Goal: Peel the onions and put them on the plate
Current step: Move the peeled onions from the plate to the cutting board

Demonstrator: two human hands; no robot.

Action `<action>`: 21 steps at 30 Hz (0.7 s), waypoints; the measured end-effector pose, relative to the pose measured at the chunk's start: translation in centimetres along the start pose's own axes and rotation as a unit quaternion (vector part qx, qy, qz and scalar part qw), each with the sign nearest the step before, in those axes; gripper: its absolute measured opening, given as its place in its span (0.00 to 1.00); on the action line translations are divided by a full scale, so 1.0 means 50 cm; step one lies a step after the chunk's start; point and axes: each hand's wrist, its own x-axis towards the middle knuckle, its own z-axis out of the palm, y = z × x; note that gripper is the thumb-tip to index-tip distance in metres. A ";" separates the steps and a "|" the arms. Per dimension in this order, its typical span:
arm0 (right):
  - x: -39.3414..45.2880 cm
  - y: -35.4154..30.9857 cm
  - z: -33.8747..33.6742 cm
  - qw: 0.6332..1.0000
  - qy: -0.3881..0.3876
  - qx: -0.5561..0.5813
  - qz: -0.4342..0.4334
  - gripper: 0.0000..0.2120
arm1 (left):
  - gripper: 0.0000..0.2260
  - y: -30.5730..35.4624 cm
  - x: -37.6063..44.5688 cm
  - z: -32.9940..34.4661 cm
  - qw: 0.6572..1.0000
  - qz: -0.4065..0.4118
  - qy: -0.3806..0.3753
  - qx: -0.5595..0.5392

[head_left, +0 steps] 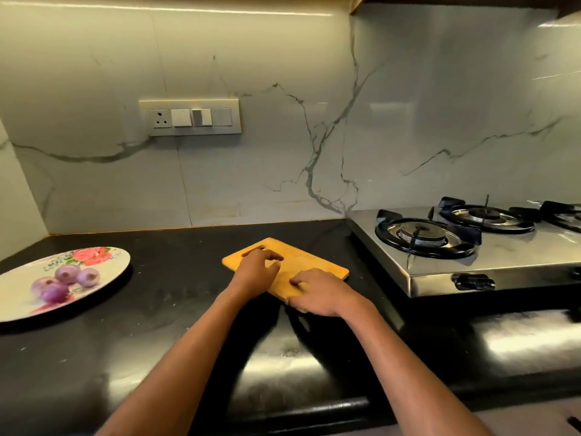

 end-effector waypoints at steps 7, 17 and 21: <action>0.032 -0.075 0.019 0.993 -0.060 0.066 -0.073 0.18 | 0.18 -0.106 -0.071 -0.096 0.986 -0.063 -0.052 0.143; 0.056 -0.236 0.116 0.994 0.035 0.016 -0.103 0.21 | 0.19 -0.205 -0.194 -0.201 0.983 -0.090 -0.009 0.158; 0.051 -0.253 0.122 0.995 0.043 0.012 -0.094 0.20 | 0.19 -0.216 -0.196 -0.215 0.985 -0.090 -0.021 0.148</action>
